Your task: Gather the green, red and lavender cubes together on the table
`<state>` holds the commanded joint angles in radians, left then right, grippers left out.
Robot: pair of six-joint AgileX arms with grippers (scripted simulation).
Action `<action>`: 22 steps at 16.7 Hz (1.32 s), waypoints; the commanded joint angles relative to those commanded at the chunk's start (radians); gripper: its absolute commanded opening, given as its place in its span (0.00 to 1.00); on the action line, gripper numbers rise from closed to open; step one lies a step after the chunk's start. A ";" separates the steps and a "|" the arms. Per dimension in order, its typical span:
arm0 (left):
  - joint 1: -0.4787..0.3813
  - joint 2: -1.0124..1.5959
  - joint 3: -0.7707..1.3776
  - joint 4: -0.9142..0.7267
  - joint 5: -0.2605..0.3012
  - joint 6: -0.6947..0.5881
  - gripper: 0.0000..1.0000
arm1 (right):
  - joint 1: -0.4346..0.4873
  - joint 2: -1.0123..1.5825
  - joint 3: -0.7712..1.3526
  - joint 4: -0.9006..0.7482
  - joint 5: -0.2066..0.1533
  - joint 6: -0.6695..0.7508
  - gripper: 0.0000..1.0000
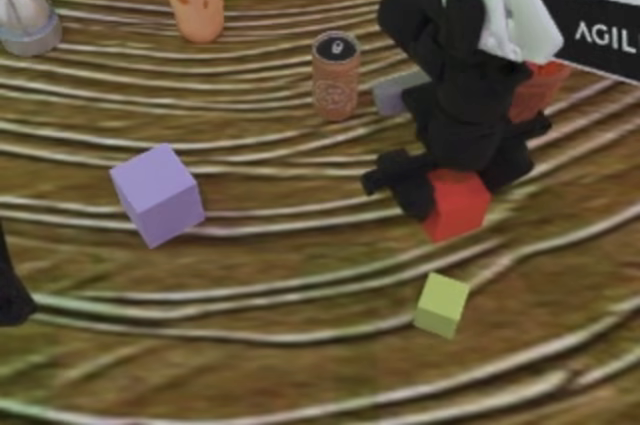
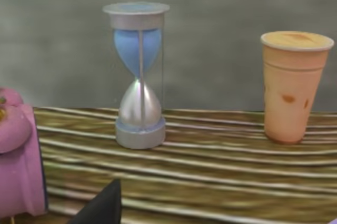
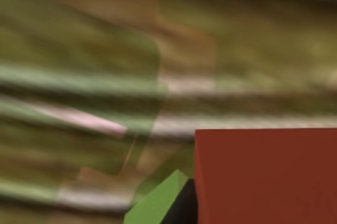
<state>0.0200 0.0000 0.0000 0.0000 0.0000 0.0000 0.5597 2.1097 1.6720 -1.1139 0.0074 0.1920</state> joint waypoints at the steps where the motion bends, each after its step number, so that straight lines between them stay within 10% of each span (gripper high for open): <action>1: 0.000 0.000 0.000 0.000 0.000 0.000 1.00 | 0.015 0.005 0.012 -0.009 0.001 0.042 0.00; 10: 0.000 0.000 0.000 0.000 0.000 0.000 1.00 | 0.182 0.036 0.119 -0.099 0.016 0.544 0.00; 22: 0.000 0.000 0.000 0.000 0.000 0.000 1.00 | 0.198 0.066 0.027 0.029 0.017 0.590 0.00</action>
<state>0.0200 0.0000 0.0000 0.0000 0.0000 0.0000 0.7576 2.1759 1.6995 -1.0846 0.0248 0.7824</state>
